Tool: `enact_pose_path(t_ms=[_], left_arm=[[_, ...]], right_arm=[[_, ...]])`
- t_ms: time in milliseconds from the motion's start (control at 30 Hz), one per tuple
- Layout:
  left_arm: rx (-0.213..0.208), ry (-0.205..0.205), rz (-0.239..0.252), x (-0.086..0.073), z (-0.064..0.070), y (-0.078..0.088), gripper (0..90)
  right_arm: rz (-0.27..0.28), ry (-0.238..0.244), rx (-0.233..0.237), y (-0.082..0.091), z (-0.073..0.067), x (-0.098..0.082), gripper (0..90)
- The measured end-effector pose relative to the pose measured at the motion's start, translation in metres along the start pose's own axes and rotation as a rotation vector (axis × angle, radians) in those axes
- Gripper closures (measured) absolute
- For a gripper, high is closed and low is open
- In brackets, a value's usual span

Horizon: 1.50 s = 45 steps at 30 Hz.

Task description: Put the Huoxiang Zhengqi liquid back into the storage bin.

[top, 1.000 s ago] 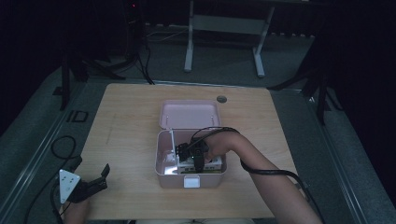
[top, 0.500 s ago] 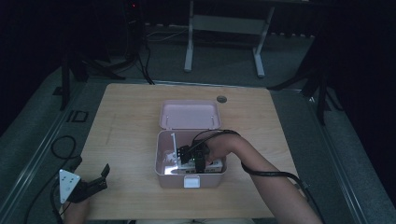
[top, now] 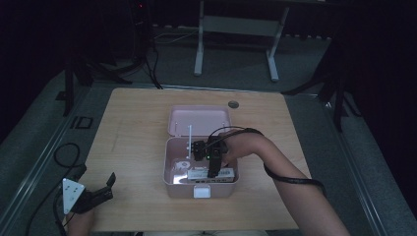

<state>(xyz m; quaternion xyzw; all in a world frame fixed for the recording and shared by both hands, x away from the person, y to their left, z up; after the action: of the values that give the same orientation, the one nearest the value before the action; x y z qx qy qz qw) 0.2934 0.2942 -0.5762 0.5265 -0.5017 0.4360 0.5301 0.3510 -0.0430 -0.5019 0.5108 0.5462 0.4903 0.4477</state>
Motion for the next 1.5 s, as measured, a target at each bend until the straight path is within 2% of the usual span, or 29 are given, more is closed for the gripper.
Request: enact_pose_path(t_ms=[100,133,333,400,500,567,633,700,900,1167,1300,1500], left_arm=[[0.000,0.000,0.001,0.000,0.000,0.000,1.1],[0.000,-0.001,0.001,0.000,0.000,0.000,1.1],[-0.001,-0.001,0.000,0.000,0.000,0.000,1.1],[-0.001,-0.002,0.000,0.000,0.000,0.000,1.1],[0.000,-0.003,-0.001,0.000,0.000,0.000,1.1],[0.000,-0.003,-0.001,0.000,0.000,0.000,1.1],[0.001,-0.002,0.000,0.000,0.000,0.000,1.1],[0.001,-0.002,0.000,0.000,0.000,0.000,1.1],[0.000,-0.002,0.001,0.000,0.000,0.000,1.1],[0.000,-0.002,0.000,0.000,0.000,0.000,1.1],[0.000,-0.003,-0.001,0.000,0.000,0.000,1.1],[0.001,-0.002,-0.002,0.000,0.000,0.000,1.1]], right_arm=[[0.033,-0.014,-0.012,0.014,0.000,-0.004,33.3],[0.061,-0.028,-0.030,0.023,0.002,-0.008,31.7],[0.094,-0.076,-0.048,0.037,0.005,-0.025,26.3],[0.115,-0.096,-0.057,0.042,0.007,-0.033,21.4],[0.173,-0.126,-0.050,0.051,0.009,-0.043,13.0],[0.212,-0.158,-0.047,0.057,0.012,-0.050,12.8],[0.234,-0.167,-0.087,0.062,0.017,-0.058,12.4],[0.253,-0.188,-0.097,0.064,0.020,-0.067,11.7],[0.310,-0.236,-0.124,0.064,0.030,-0.093,11.8],[0.374,-0.302,-0.151,0.054,0.040,-0.130,12.8],[0.382,-0.329,-0.167,0.043,0.045,-0.148,13.1],[0.392,-0.361,-0.159,0.021,0.049,-0.167,13.2]])
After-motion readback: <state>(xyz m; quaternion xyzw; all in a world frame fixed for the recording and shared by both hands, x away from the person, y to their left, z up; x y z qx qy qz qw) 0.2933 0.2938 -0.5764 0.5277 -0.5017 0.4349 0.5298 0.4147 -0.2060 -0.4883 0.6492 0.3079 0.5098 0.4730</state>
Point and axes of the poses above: each handheld gripper's, and its own axes: y roughly backward along the jaws, x roughly out of its top, z roughly to its right, the point moved 9 cm from there along -y, roughly forward along the jaws, and after that the axes turned 6 degrees about x, right-handed, at the moved point
